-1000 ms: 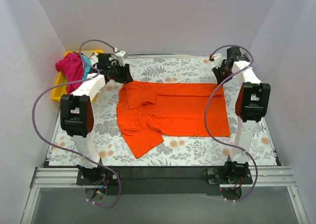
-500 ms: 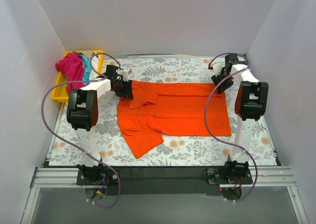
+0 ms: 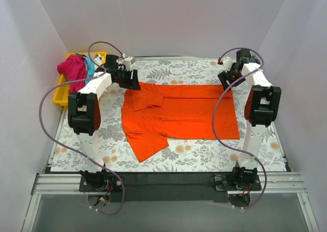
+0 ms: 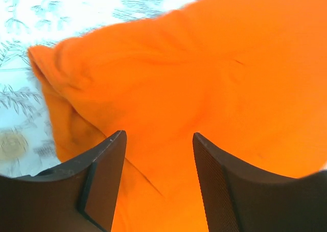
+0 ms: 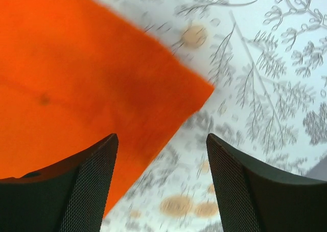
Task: Fold and stack the t-shirts
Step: Fold the tshirt
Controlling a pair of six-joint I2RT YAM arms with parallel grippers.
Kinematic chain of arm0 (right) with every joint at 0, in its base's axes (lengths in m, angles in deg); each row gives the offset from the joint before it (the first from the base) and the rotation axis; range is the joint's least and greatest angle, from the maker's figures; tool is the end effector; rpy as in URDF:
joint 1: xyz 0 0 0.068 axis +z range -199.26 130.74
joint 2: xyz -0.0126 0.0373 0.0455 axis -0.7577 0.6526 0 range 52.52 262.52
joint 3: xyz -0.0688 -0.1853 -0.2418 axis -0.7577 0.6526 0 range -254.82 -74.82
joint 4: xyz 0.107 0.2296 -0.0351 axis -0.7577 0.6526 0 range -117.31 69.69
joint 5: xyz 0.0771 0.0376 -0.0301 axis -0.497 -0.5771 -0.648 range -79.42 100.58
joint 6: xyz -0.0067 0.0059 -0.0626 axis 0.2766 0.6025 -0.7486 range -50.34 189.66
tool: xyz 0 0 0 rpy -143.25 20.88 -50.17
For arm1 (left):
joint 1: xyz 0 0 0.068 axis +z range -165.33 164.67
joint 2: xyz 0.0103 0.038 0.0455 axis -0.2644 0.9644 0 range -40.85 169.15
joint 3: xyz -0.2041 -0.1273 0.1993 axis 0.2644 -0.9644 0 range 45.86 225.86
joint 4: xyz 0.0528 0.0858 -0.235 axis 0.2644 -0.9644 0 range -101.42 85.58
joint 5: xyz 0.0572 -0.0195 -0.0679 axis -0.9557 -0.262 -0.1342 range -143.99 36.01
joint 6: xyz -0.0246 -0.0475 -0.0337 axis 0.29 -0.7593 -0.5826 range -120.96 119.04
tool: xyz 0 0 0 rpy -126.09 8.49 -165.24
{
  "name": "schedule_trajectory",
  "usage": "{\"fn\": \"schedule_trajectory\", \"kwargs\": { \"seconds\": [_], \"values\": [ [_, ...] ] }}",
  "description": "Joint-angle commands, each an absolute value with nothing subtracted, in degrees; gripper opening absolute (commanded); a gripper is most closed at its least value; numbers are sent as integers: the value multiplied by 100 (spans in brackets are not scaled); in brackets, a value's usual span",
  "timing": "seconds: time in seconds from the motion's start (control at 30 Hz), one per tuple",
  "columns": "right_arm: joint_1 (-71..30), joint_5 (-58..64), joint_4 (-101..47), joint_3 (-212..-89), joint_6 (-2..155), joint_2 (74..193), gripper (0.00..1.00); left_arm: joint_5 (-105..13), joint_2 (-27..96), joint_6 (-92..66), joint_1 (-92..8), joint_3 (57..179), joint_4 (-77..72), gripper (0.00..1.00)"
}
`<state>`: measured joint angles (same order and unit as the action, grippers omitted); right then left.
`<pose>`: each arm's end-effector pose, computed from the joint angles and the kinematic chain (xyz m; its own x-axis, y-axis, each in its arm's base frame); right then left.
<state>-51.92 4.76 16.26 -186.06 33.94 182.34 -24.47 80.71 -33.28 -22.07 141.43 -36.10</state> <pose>0.5175 -0.0191 0.2202 -0.7163 -0.5482 -0.4317 -0.5166 0.8325 -0.2000 0.4764 -0.0804 0.2242 -0.9036 -0.3617 -0.2294 -0.1411 0.7572 -0.6378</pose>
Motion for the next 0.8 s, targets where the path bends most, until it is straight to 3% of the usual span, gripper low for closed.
{"fn": "schedule_trajectory", "kwargs": {
  "seconds": [0.0,0.2,0.43,0.77],
  "values": [
    [-5216,-250,1742,-18031,3014,16821,65,-1682,6649,-2876,-2166,13693,-3632,52],
    [-5199,-498,1901,-15712,1897,14782,62,-1470,4821,-1244,-2323,11946,-4463,52],
    [-5190,-208,2129,-13347,613,13077,42,-2243,3106,228,-3307,9966,-5653,47],
    [-5137,354,1436,-11729,102,12697,45,-2498,2700,-52,-3888,9192,-5680,48]
  ]
}}
